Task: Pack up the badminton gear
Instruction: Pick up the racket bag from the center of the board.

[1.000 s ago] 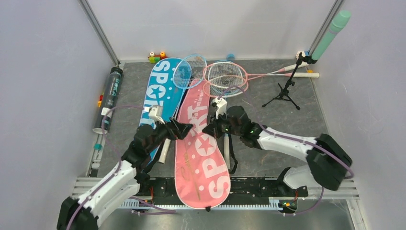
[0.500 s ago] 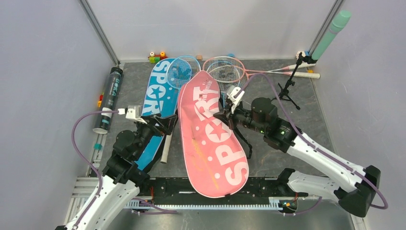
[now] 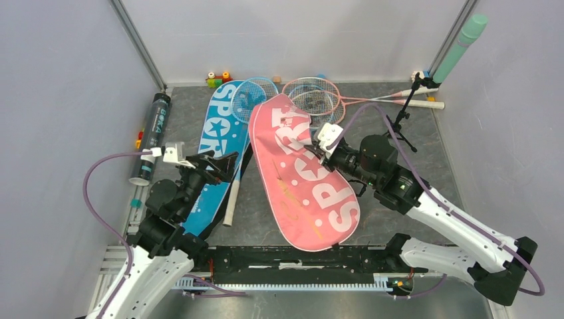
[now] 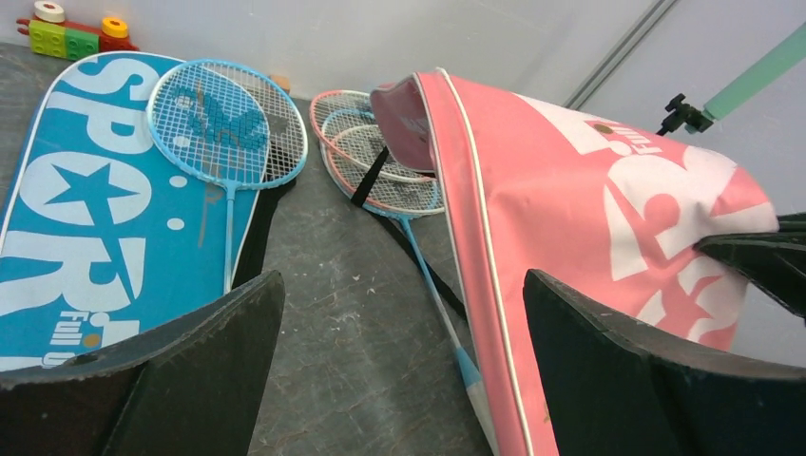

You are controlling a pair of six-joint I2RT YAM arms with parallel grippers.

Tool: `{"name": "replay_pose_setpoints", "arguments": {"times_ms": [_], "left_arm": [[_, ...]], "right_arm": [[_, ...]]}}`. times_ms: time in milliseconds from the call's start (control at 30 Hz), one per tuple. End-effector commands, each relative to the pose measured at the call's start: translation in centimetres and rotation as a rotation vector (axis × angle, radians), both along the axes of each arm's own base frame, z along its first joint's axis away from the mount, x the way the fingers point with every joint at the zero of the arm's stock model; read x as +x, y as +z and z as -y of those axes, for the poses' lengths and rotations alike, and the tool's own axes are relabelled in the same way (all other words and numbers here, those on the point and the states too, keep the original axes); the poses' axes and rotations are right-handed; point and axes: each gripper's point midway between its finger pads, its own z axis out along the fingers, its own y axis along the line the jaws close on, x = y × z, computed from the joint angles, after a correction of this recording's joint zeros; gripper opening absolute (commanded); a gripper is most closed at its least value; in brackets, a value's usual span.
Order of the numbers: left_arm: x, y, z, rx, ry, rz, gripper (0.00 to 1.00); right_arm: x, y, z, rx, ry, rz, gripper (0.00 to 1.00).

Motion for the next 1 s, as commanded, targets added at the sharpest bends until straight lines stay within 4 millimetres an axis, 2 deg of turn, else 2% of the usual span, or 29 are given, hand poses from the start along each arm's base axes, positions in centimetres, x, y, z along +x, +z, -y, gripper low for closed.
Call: {"name": "replay_pose_setpoints", "arguments": {"times_ms": [0, 67, 133, 167, 300, 500, 667, 700, 800, 833, 867, 967], "left_arm": [[0.4, -0.4, -0.1, 0.011, 0.017, -0.019, 1.0], [0.6, -2.6, 1.2, -0.019, -0.031, -0.073, 1.0], [0.2, -4.9, 3.4, -0.054, -0.142, -0.124, 1.0], [-0.2, -6.5, 4.5, -0.089, -0.195, -0.172, 1.0], [-2.3, -10.1, 8.1, -0.235, -0.405, -0.262, 1.0], [-4.7, -12.7, 9.4, -0.327, -0.534, -0.3, 1.0], [-5.8, -15.8, 9.9, -0.284, -0.566, -0.4, 1.0], [-6.2, -15.7, 10.1, -0.289, -0.59, -0.396, 0.93], [-6.5, -14.8, 10.4, -0.284, -0.616, -0.386, 0.24], [-6.2, -14.5, 10.2, -0.272, -0.592, -0.388, 0.06], [-5.6, -15.0, 9.4, -0.253, -0.522, -0.424, 0.02], [-4.2, -15.5, 6.3, -0.195, -0.3, -0.469, 0.02]], "right_arm": [[3.4, 3.9, 0.6, 0.338, -0.249, -0.102, 0.0], [3.8, 2.0, 0.6, 0.462, -0.322, -0.258, 0.0], [3.7, 0.6, 0.7, 0.564, -0.333, -0.315, 0.0], [3.6, 0.0, 0.9, 0.599, -0.346, -0.339, 0.0], [3.5, -1.5, 2.0, 0.746, -0.403, -0.414, 0.0], [3.9, -4.4, 3.4, 0.914, -0.495, -0.509, 0.0], [4.0, -3.9, 3.4, 1.016, -0.474, -0.534, 0.0], [4.2, -4.0, 3.5, 1.019, -0.484, -0.531, 0.0], [4.8, -5.7, 3.2, 0.957, -0.528, -0.537, 0.0], [5.0, -6.5, 3.2, 0.925, -0.536, -0.535, 0.02], [5.0, -7.2, 3.1, 0.883, -0.538, -0.526, 0.09], [4.7, -9.8, 2.2, 0.676, -0.507, -0.489, 0.39]]}}
